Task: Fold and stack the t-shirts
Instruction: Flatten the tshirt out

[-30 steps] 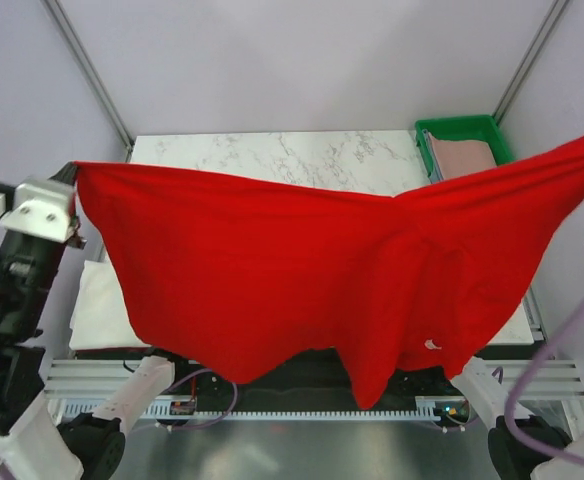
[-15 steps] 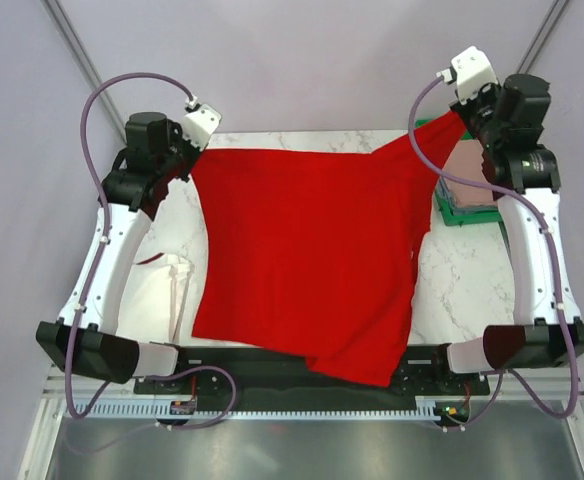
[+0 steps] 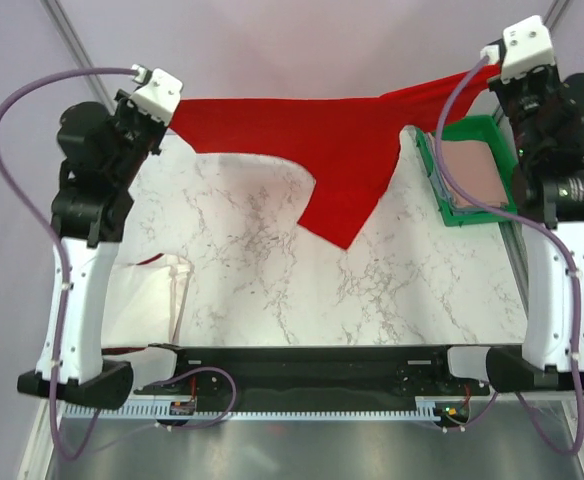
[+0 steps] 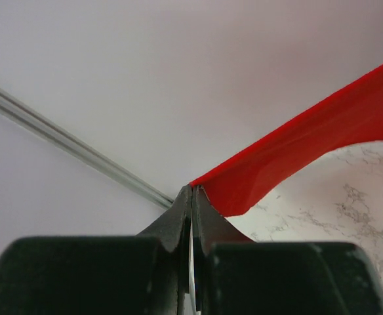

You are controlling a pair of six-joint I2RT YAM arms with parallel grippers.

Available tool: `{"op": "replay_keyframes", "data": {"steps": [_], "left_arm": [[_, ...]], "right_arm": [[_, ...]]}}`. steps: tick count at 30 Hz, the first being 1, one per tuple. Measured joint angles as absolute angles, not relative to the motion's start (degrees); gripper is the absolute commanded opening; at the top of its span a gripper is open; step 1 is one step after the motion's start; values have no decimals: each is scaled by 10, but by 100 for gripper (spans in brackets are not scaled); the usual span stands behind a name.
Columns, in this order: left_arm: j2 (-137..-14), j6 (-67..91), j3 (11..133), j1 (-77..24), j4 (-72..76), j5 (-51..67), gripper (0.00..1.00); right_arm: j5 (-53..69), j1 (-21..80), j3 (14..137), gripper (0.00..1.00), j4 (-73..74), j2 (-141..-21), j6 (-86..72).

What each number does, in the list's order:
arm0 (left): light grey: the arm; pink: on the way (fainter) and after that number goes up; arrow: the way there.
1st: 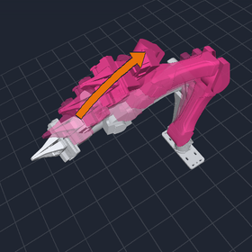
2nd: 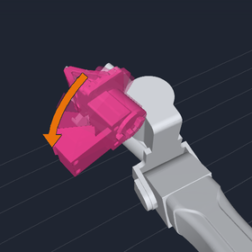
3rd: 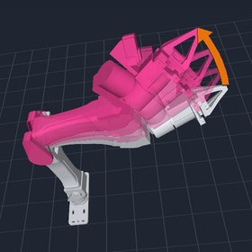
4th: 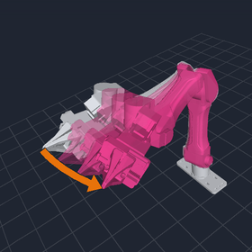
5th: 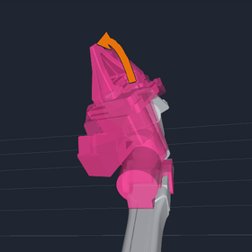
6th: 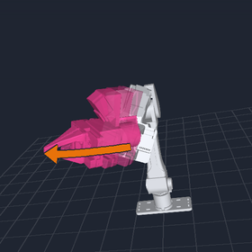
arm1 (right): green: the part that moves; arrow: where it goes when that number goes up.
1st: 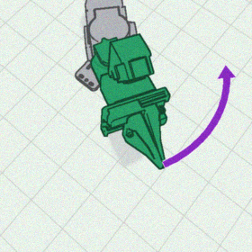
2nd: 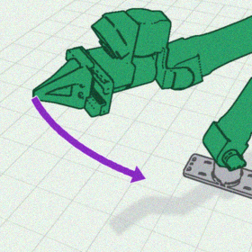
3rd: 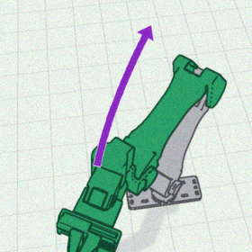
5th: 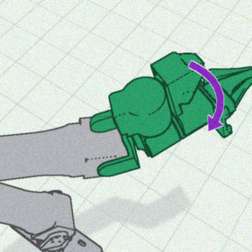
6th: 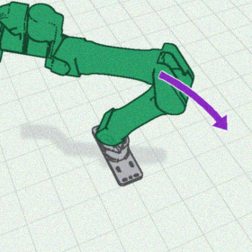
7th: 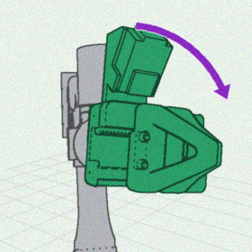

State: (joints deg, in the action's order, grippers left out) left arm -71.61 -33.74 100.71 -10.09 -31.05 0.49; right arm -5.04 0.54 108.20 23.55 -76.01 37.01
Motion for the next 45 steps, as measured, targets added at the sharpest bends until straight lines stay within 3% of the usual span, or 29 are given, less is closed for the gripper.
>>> {"op": "replay_keyframes", "data": {"steps": [11, 17, 22, 28, 36, 40, 45], "left_arm": [[-503, -347, 977, -101, -310, -15, 2], [-499, -352, 1050, -101, -316, -15, 2], [-526, -366, 1100, -101, -310, -13, 2], [-583, -385, 1057, -101, -295, -13, 2], [-691, -396, 821, -102, -297, 25, 2], [-782, -398, 741, -109, -302, 48, 2], [-944, -401, 753, -114, -289, 47, 2]], "right_arm": [[-48, 5, 1179, 0, 271, -587, 376], [-54, 6, 1279, 0, 276, -585, 423], [-67, 22, 1291, 0, 269, -610, 459], [-64, 25, 1098, 0, 213, -613, 510], [-32, 25, 763, 0, 175, -679, 578], [-27, 31, 700, 0, 160, -775, 590], [-51, 50, 729, 0, 133, -941, 602]]}}
